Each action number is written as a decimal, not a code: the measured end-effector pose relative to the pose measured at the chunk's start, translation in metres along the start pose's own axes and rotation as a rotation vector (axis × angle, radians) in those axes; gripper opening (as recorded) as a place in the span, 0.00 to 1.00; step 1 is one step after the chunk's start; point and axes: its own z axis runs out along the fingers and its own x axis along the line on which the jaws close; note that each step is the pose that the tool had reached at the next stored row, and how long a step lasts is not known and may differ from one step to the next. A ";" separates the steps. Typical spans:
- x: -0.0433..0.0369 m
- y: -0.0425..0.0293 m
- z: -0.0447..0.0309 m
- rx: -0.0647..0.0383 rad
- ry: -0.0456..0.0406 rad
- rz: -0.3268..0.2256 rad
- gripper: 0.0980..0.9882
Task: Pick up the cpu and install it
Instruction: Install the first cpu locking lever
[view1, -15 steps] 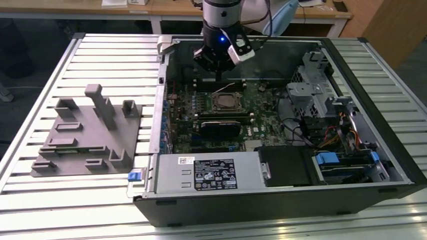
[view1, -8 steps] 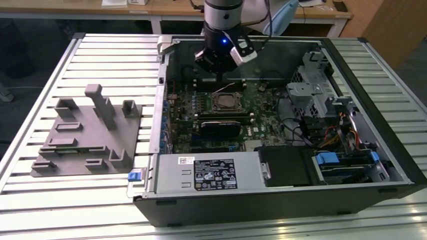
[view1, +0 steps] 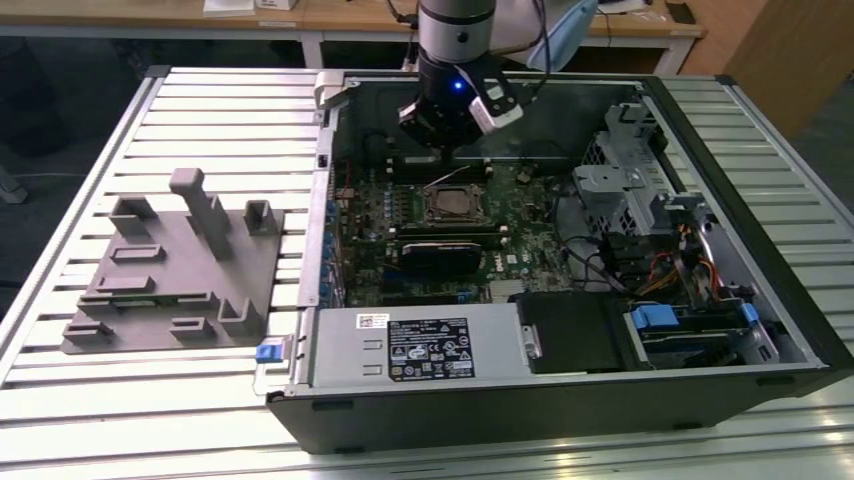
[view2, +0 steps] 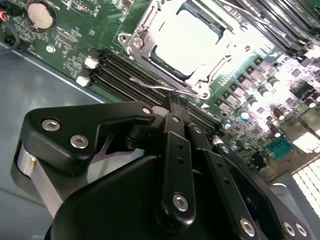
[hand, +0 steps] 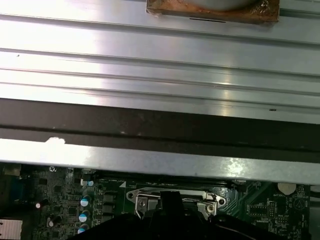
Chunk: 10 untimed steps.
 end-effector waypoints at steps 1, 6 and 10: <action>-0.0009 0.0002 0.0006 0.000 -0.0001 0.000 0.01; -0.0034 0.0006 0.0040 0.000 -0.0001 0.000 0.01; -0.0059 0.0008 0.0064 0.000 -0.0005 0.006 0.01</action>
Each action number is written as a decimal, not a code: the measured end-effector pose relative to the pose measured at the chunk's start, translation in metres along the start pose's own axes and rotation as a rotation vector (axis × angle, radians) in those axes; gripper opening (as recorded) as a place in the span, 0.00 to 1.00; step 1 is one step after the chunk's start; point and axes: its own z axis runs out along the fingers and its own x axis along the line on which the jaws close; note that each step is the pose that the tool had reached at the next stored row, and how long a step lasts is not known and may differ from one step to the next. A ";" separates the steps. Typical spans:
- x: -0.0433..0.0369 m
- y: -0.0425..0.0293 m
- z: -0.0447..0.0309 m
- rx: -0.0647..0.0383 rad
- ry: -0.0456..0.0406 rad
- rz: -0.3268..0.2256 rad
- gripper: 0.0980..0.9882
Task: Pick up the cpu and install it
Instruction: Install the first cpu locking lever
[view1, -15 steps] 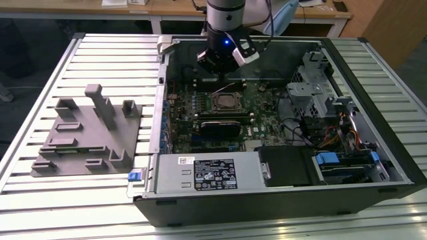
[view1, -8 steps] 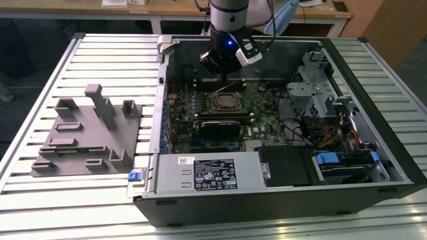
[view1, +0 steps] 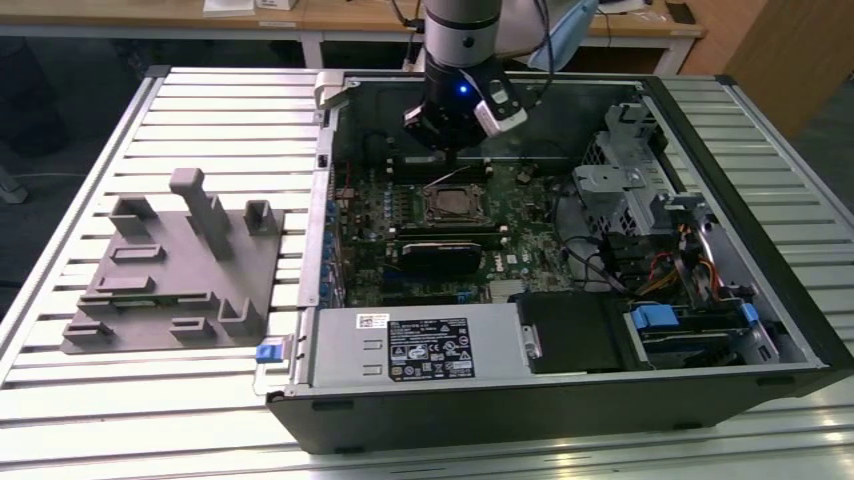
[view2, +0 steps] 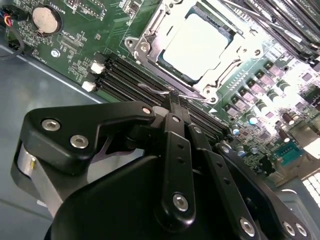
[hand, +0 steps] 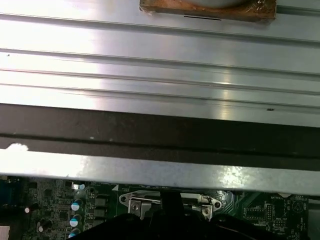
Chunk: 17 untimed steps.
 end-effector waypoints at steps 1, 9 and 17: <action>-0.0004 0.0001 0.0006 0.000 0.0000 0.001 0.01; -0.0053 0.0009 0.0047 0.000 0.0002 0.002 0.01; -0.0101 0.0007 0.0080 0.000 0.0002 0.002 0.01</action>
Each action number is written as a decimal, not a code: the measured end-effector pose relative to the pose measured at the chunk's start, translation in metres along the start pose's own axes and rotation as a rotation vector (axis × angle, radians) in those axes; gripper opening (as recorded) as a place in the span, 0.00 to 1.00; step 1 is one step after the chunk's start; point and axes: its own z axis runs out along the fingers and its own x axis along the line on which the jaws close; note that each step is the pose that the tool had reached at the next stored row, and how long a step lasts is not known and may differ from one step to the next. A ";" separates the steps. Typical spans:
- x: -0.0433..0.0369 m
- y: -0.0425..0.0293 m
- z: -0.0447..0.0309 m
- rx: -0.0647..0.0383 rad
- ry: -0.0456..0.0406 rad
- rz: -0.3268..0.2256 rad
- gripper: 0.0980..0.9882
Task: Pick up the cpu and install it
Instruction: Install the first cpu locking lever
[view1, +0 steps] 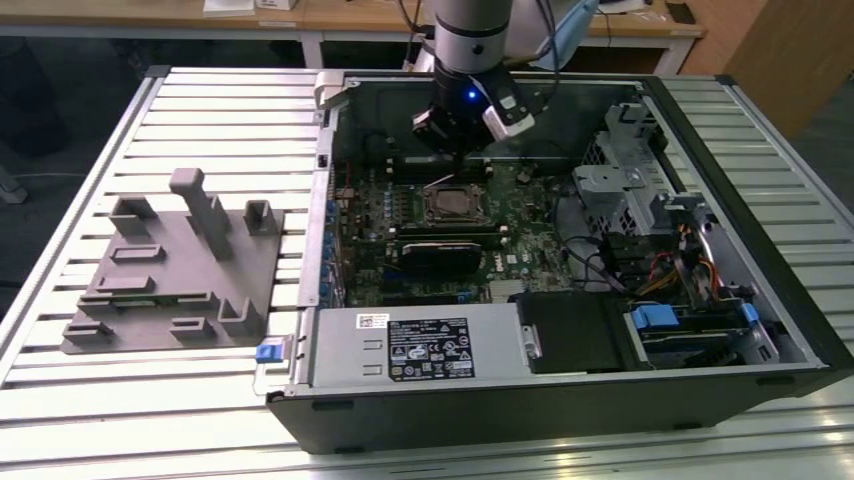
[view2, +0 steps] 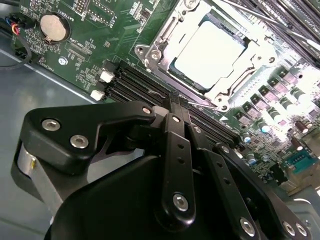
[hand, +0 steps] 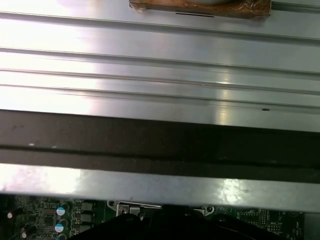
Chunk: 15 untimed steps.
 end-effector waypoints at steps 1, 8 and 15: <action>-0.0007 -0.0001 0.0006 0.000 0.0000 0.000 0.01; -0.0052 -0.0007 0.0065 0.000 0.0004 0.000 0.01; -0.0082 -0.0015 0.0153 0.000 0.0023 0.000 0.01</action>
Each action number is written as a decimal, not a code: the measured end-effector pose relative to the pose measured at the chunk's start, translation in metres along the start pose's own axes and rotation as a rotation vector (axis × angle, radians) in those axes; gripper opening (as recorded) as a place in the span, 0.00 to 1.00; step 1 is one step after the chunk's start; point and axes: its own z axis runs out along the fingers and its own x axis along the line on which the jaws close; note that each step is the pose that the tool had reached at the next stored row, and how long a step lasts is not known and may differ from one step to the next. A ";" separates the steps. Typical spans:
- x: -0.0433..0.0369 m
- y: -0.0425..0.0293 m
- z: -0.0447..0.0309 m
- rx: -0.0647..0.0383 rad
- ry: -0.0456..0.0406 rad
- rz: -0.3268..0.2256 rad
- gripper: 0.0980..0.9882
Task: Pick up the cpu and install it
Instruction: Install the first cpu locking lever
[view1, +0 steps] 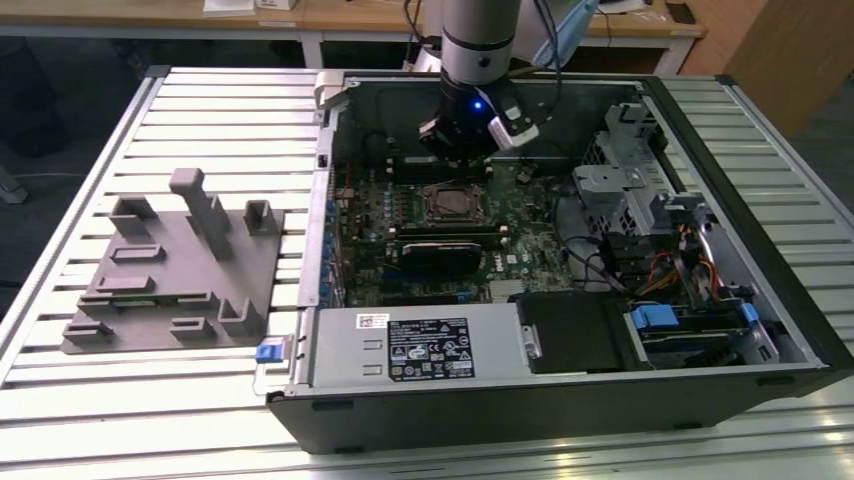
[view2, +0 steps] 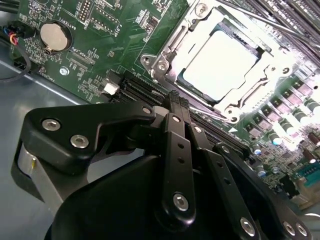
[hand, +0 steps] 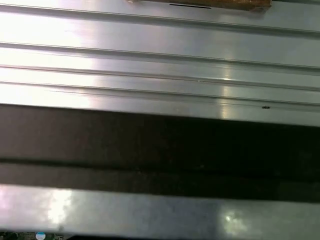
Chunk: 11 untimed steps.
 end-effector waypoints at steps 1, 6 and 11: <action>-0.0003 -0.0001 0.0012 0.000 0.0004 0.000 0.01; -0.0013 -0.0005 0.0055 0.000 0.0012 0.000 0.01; -0.0015 -0.0007 0.0080 0.000 0.0015 0.000 0.01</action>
